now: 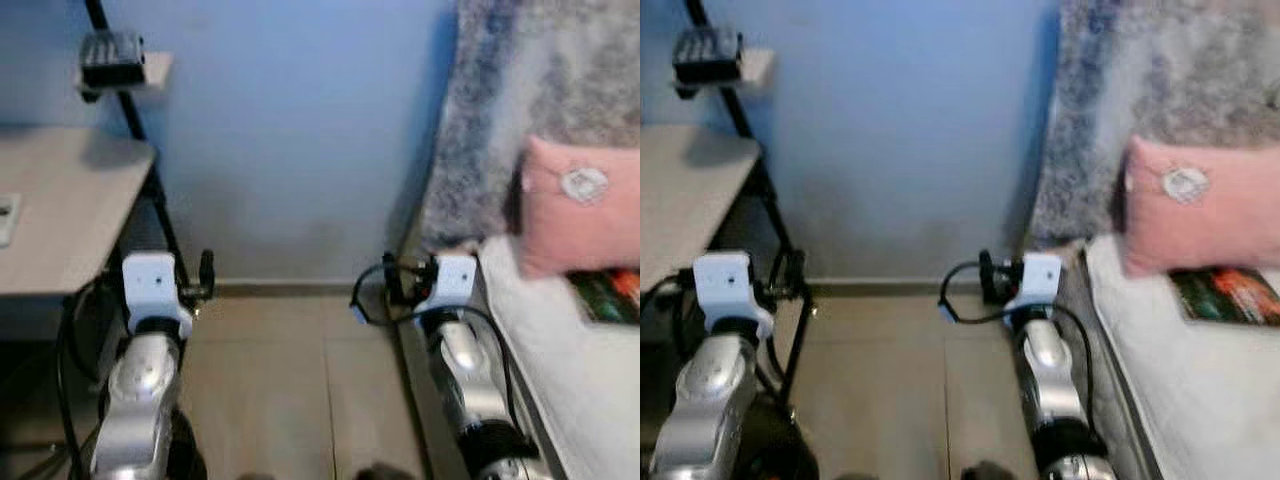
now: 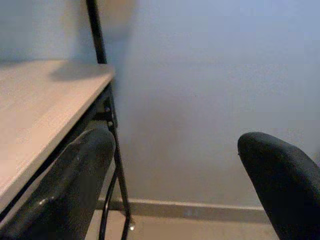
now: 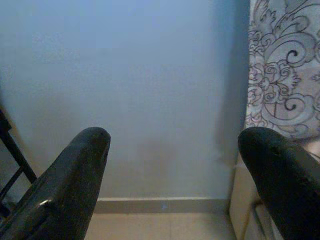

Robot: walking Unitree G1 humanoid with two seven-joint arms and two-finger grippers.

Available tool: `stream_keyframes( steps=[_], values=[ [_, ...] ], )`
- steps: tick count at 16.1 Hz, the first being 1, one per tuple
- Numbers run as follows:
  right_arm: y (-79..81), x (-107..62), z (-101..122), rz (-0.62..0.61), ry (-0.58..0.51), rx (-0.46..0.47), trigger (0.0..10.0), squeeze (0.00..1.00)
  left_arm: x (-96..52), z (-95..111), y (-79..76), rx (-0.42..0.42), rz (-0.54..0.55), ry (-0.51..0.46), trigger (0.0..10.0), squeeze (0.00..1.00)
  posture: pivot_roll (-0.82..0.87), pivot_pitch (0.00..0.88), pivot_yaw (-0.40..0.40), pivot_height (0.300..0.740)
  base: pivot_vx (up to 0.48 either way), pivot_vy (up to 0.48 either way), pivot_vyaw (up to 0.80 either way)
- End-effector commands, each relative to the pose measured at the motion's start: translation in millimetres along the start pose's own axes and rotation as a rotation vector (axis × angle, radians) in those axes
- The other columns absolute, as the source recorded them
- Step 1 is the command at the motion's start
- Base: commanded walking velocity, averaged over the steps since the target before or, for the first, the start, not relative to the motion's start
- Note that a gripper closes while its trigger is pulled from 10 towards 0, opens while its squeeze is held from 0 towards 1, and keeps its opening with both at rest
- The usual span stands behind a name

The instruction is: Clean up the room

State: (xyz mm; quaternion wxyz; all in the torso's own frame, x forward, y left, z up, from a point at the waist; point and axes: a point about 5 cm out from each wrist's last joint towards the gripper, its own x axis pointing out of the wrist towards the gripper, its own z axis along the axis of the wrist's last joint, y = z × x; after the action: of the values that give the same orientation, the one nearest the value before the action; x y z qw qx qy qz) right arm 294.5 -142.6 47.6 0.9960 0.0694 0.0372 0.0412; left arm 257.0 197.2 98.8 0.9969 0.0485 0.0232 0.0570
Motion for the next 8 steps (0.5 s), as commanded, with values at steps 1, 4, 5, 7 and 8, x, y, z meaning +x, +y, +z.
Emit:
stream_keyframes(
  steps=[1, 4, 5, 7, 8],
  values=[
    [-5.6, 0.5, 1.6, -0.04, -0.004, 0.011, 10.0, 0.07, 6.2, 4.8, -3.4, 0.073, -0.046, -0.004, 10.0, 0.0, 0.11, 0.0, -0.024, 0.711, 0.48, 0.0, 0.0],
    [-2.4, -0.9, 1.2, -0.04, -0.004, 0.007, 10.0, 0.05, 11.5, 6.0, -3.1, 0.107, -0.08, 0.004, 10.0, 0.0, 0.1, 0.0, -0.011, 0.711, 0.0, 0.0, 0.0],
    [-1.9, -1.4, 1.1, -0.04, -0.006, 0.005, 10.0, 0.05, 11.6, 6.7, -3.6, 0.1, -0.081, 0.001, 10.0, 0.0, 0.1, 0.0, -0.007, 0.711, 0.0, 0.0, 0.0],
    [-1.5, -4.5, 2.2, -0.035, -0.027, -0.003, 10.0, 0.05, 9.5, 10.8, -7.2, 0.035, -0.106, -0.027, 10.0, 0.0, 0.09, 0.0, -0.005, 0.711, 0.234, 0.0, 0.0],
    [-1.7, -7.3, 6.4, -0.025, -0.065, 0.009, 10.0, 0.05, 8.3, 12.8, -9.0, 0.018, -0.109, -0.04, 10.0, 0.0, 0.09, 0.0, -0.005, 0.711, 0.48, 0.0, 0.0]
  ],
)
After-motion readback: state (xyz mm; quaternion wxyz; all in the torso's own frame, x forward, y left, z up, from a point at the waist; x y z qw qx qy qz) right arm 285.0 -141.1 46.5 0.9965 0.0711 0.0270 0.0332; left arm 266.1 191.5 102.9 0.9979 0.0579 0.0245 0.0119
